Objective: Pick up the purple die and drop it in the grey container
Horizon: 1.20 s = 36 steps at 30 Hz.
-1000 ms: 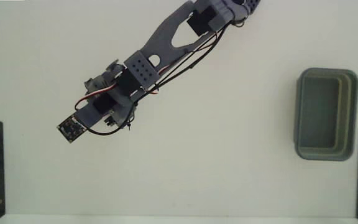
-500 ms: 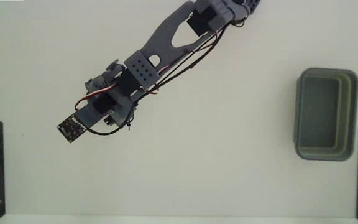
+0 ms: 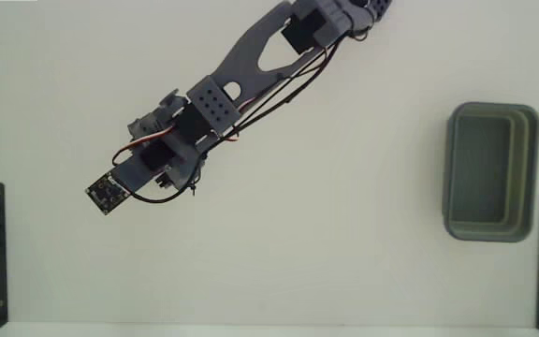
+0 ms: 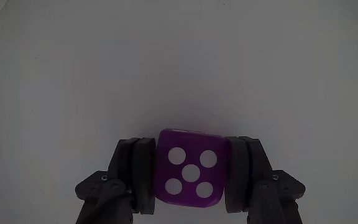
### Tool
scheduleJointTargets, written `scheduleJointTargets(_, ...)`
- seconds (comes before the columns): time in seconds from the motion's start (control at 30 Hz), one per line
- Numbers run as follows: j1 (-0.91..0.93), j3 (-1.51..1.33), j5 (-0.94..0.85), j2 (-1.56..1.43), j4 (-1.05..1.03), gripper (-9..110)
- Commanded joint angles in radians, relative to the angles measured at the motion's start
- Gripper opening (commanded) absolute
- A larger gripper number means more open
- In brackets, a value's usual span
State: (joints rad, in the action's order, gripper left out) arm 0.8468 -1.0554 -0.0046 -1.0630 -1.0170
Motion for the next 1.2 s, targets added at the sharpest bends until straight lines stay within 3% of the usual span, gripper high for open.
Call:
scheduleJointTargets(0.0, 0.02, -0.001, 0.005, -0.055, 0.006, 63)
scheduleJointTargets(1.17, 0.02, 0.011, 0.005, -0.054, -0.005, 59)
